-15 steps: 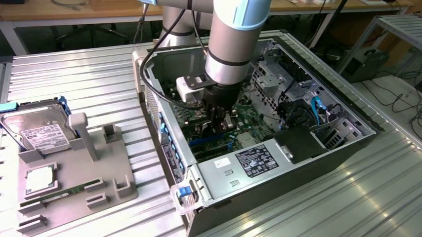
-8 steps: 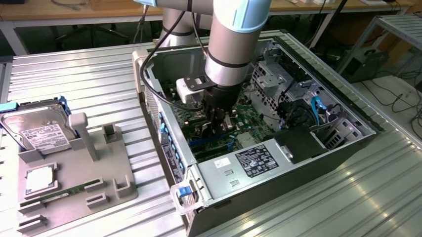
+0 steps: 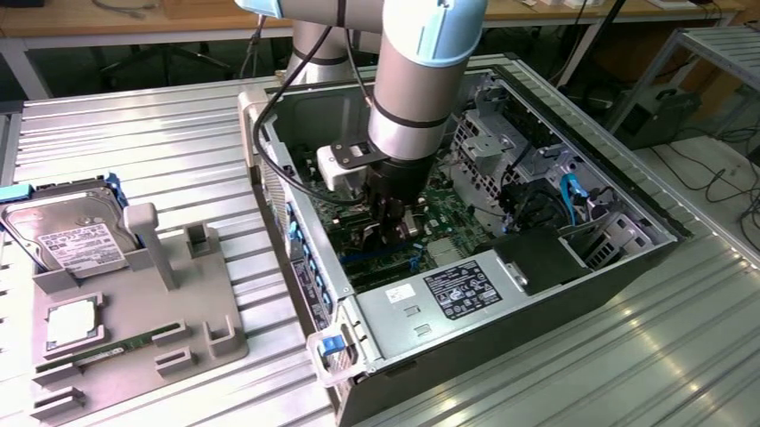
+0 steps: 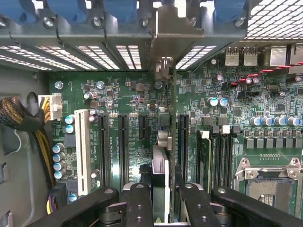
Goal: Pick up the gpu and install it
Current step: 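Insert the gpu into the slot, then press down on the gpu until it lock into place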
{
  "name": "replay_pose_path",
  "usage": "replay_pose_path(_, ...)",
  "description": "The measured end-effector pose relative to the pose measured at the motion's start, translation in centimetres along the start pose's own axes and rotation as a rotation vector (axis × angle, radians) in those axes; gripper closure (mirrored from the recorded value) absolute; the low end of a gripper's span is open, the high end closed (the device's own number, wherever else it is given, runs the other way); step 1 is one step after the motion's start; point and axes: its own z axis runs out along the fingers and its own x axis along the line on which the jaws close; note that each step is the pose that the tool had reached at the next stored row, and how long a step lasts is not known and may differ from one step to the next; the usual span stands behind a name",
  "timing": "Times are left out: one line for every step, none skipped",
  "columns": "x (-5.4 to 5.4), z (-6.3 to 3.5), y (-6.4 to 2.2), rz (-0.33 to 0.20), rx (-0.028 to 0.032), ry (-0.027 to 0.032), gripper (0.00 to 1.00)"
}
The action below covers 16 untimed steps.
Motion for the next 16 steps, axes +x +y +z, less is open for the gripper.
replay_pose_path(0.0, 0.01, 0.0, 0.0, 0.0001, -0.0002, 0.73)
replay_pose_path(0.0, 0.02, 0.0, 0.0, 0.0002, -0.0004, 0.73)
replay_pose_path(0.0, 0.02, 0.0, 0.0, 0.0002, -0.0004, 0.73)
replay_pose_path(-0.01, 0.02, 0.0, 0.0, 0.0002, -0.0004, 0.73)
replay_pose_path(0.0, 0.02, 0.0, 0.0, 0.0002, -0.0004, 0.73)
replay_pose_path(0.0, 0.02, 0.0, 0.0, 0.0002, -0.0004, 0.73)
replay_pose_path(0.0, 0.02, 0.0, 0.0, 0.0002, -0.0004, 0.73)
replay_pose_path(-0.01, 0.02, 0.0, 0.0, 0.0002, -0.0005, 0.73)
replay_pose_path(-0.01, 0.02, 0.0, 0.0, 0.0002, -0.0004, 0.73)
replay_pose_path(0.0, 0.02, 0.0, 0.0, 0.0002, -0.0004, 0.73)
replay_pose_path(-0.01, 0.02, 0.0, 0.0, 0.0002, -0.0005, 0.73)
replay_pose_path(0.0, 0.02, 0.0, 0.0, 0.0002, -0.0004, 0.73)
replay_pose_path(0.0, 0.02, 0.0, 0.0, 0.0002, -0.0004, 0.73)
replay_pose_path(0.0, 0.02, 0.0, 0.0, 0.0002, -0.0004, 0.73)
replay_pose_path(-0.01, 0.02, 0.0, 0.0, 0.0002, -0.0004, 0.73)
replay_pose_path(-0.01, 0.02, 0.0, 0.0, 0.0002, -0.0004, 0.73)
